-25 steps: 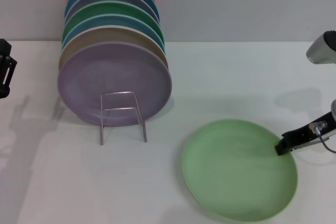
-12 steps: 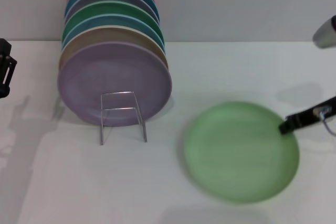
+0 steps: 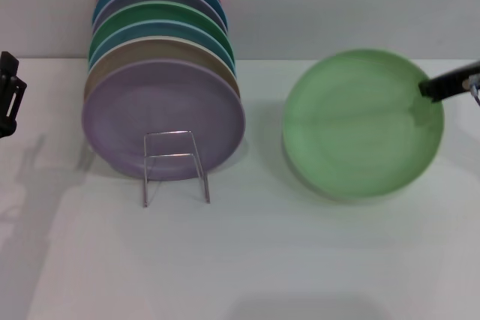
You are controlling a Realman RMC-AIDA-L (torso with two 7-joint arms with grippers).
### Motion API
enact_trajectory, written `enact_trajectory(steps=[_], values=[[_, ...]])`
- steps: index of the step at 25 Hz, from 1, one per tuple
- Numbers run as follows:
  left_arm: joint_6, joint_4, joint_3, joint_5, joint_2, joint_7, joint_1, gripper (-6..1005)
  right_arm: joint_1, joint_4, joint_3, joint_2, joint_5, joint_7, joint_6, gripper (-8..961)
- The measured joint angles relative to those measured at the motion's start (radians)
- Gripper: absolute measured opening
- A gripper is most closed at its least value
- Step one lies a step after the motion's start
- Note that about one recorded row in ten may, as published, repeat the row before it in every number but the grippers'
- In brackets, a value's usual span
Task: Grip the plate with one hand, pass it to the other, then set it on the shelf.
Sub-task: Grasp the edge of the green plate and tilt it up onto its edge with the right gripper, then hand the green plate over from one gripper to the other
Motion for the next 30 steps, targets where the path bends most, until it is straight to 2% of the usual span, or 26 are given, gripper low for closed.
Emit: enact_trajectory(steps=[2, 7, 18, 25, 30], values=[[0.000, -0.001, 0.000, 0.000, -0.001, -0.001, -0.002, 764, -0.001, -0.003, -0.013, 0.000, -0.006, -0.001, -0.027, 23], [-0.001, -0.002, 0.000, 0.004, -0.002, -0.002, -0.007, 764, -0.013, -0.038, -0.099, 0.003, -0.022, -0.005, -0.203, 22], [-0.004, -0.002, 0.000, 0.004, 0.001, -0.002, -0.014, 763, -0.099, -0.057, -0.304, 0.009, -0.019, 0.018, -0.600, 22], [-0.008, 0.001, 0.000, 0.002, 0.001, 0.000, -0.017, 762, -0.198, -0.093, -0.409, 0.012, -0.013, 0.026, -0.906, 22], [-0.006, 0.000, 0.000, 0.002, 0.001, -0.002, -0.013, 762, -0.253, -0.189, -0.500, 0.013, -0.012, 0.045, -1.189, 23]])
